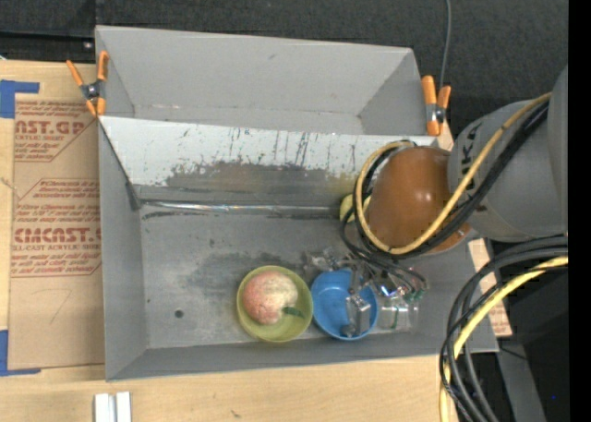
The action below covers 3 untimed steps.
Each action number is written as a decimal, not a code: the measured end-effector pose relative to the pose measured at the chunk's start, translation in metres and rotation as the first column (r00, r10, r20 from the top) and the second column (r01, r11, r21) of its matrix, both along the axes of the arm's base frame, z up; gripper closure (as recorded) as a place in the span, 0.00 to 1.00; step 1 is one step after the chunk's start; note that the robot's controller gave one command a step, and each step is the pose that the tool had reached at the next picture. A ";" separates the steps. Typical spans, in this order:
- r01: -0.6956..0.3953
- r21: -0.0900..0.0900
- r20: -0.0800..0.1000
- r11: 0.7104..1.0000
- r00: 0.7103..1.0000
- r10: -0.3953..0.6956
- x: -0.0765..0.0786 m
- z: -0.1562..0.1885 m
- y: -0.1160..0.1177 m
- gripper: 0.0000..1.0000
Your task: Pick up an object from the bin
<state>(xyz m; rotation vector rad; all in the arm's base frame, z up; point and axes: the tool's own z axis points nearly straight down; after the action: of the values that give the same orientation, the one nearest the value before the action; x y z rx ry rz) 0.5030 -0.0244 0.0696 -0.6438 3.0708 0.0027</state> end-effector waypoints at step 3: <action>-0.503 0.013 0.001 0.864 0.864 0.503 -0.021 0.008 -0.086 1.00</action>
Offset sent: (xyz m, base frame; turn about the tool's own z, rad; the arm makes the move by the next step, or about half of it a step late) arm 0.0000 0.0000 0.0000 0.0000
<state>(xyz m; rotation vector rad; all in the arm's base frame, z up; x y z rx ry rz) 0.4818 -0.1101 0.0777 -1.4224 2.7972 0.0247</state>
